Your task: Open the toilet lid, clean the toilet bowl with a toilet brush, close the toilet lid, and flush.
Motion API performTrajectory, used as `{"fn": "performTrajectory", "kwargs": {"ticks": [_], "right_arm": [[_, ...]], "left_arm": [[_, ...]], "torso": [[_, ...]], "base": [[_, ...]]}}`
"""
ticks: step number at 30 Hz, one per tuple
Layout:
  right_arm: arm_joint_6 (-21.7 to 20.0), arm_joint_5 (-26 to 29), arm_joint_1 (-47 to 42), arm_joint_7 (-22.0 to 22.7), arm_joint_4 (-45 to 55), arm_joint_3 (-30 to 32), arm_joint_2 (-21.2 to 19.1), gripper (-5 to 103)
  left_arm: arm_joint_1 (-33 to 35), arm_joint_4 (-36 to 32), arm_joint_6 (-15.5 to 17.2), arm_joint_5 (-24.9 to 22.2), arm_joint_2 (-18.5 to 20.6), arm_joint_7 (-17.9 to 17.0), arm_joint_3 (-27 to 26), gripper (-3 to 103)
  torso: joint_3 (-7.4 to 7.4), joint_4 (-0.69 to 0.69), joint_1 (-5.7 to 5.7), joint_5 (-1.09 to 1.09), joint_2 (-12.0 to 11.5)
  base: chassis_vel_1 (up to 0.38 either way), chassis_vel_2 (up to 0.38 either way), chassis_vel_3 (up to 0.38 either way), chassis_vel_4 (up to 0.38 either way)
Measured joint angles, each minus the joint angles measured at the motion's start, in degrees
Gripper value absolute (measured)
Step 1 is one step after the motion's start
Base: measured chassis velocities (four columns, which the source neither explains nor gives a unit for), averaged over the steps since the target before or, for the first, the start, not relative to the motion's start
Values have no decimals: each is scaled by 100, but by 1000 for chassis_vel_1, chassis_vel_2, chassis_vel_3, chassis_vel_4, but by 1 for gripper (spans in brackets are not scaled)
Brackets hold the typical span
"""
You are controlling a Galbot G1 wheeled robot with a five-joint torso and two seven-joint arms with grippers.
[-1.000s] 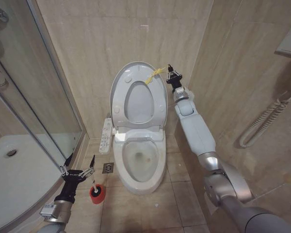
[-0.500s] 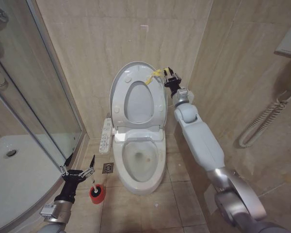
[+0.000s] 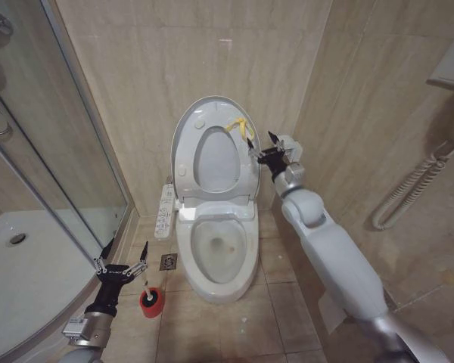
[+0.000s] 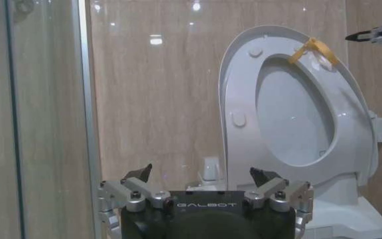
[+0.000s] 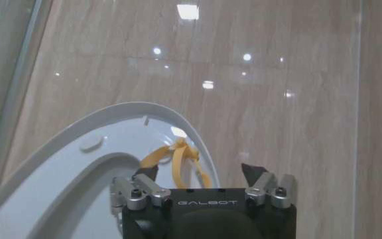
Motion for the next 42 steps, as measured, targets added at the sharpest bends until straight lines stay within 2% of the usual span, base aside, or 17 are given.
{"fn": "performTrajectory", "kwargs": {"ticks": [4,5,8,12,18,27,30,36,42], "right_arm": [[-30,241,-463,113,466,105,-123,80],[-52,294,-607,158,573,138,-146,100],[-123,410,-965,284,818,197,-165,100],[-316,508,-1971,606,1320,322,-75,100],[-273,303,-2778,684,1562,552,207,100],[251,-593,-4108,397,1614,1479,660,100],[645,-1010,-4517,212,1591,1898,779,100],[735,-1029,-4904,189,1839,2176,910,100],[616,-957,-5422,203,2595,2273,1215,100]], "left_arm": [[2,0,0,0,0,2,0,100],[0,0,0,0,0,1,0,100],[0,0,0,0,0,0,0,100],[1,0,0,0,0,2,0,100],[-1,0,0,0,0,0,0,100],[0,0,0,0,0,1,0,100],[2,1,0,0,0,0,0,100],[1,0,0,0,0,1,0,100],[1,0,0,0,0,0,0,100]], "torso": [[0,1,0,0,0],[0,1,0,0,0],[0,1,1,0,0],[0,0,0,0,0],[0,2,0,0,0],[0,0,1,1,0],[0,-1,0,0,0],[0,1,1,0,0],[0,1,0,0,0]], "base": [[0,0,0,0],[0,0,0,0],[0,0,0,0],[0,0,0,0],[0,0,0,0],[0,0,0,0],[0,0,0,0],[0,0,0,0],[0,0,0,0]]}}
